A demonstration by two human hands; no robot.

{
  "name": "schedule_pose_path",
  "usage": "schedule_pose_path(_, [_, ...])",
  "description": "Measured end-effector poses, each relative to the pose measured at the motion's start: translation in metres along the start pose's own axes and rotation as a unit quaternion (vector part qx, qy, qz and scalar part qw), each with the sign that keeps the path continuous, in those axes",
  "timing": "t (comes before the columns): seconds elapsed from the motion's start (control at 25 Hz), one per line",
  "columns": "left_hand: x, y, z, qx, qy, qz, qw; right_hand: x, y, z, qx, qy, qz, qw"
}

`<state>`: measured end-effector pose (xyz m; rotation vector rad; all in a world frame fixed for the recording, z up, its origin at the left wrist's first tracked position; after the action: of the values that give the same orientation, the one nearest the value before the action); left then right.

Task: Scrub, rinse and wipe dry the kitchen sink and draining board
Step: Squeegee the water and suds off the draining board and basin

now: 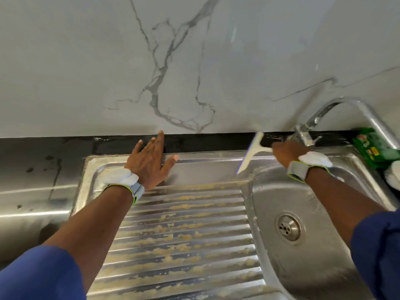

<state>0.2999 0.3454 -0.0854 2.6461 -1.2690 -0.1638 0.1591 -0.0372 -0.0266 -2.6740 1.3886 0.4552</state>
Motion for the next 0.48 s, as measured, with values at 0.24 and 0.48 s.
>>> schedule_pose_path(0.24, [0.040, 0.042, 0.006, -0.049, -0.046, -0.017, 0.998, -0.003, 0.049, -0.002, 0.178, 0.012, 0.130, 0.975])
schedule_pose_path(0.48, [0.040, 0.035, 0.008, -0.054, -0.078, -0.023, 0.995, 0.013, -0.001, 0.010, 0.214, 0.002, 0.076, 0.974])
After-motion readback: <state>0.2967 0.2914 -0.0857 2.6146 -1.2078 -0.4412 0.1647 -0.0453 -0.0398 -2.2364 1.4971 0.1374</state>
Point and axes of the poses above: each hand's wrist, its own x-axis towards the middle knuckle, its own z-axis out of the palm, y = z × x, the point moved 5 cm from there along x, towards the middle knuckle, and after that the axes turned 15 degrees about z, right-handed, at the moved point
